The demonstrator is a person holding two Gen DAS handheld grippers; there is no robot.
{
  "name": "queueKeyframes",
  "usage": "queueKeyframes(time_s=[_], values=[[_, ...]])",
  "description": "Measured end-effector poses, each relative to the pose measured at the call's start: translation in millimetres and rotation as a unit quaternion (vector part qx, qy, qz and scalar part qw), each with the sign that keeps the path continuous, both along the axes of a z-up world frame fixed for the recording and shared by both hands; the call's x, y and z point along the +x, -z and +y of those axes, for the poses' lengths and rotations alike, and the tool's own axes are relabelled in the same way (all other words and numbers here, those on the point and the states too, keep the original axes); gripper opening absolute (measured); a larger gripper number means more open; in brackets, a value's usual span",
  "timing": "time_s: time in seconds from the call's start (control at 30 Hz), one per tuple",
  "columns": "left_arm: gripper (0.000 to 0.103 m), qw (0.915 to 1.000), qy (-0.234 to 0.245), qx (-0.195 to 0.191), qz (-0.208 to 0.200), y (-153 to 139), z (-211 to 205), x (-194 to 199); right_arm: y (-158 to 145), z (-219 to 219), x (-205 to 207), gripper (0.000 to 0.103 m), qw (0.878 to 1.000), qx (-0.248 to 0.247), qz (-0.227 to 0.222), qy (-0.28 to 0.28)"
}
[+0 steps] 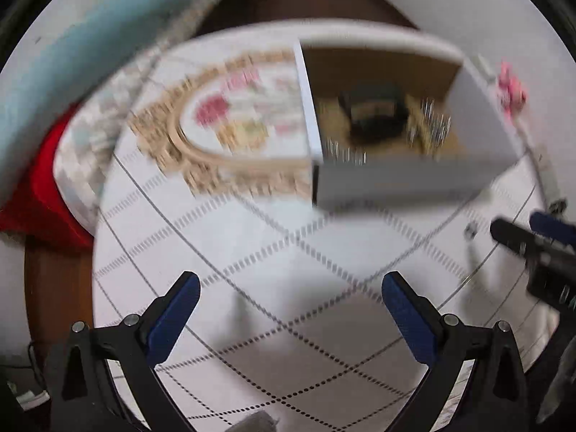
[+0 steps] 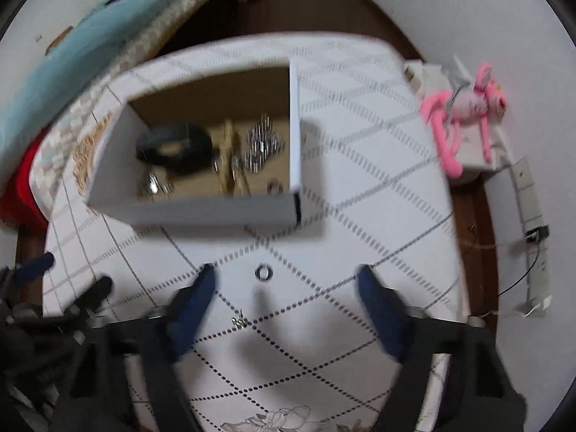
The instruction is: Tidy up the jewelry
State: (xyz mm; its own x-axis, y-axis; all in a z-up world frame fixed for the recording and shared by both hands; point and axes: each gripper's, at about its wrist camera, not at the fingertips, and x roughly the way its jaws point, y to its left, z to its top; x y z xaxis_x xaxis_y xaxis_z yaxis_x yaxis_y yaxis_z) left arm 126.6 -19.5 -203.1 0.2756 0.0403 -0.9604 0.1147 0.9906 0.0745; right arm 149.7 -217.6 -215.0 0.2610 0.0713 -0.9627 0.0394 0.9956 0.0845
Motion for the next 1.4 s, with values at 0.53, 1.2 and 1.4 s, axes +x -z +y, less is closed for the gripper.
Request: queueKeyframes(time_s=[0.53,1.2,1.4], values=[[0.103,0.9999,-0.014,0.009,0.0,20.3,-1.6,2.8,24.1,13.5,-1.7,0.011,1.0,-0.012,-0.003,-0.02],[0.076,0.9927,0.112,-0.044,-0.012,24.0,-117.7,-31.6,3.6,-87.4,-42.5,0.0,0.994,0.044,-0.006,0.097],[0.032,0.9887,0.138,-0.051,-0.029,19.3,-131.3,-28.4,5.5,-99.9,-45.5,0.0,0.992,0.044,-0.004,0.114]])
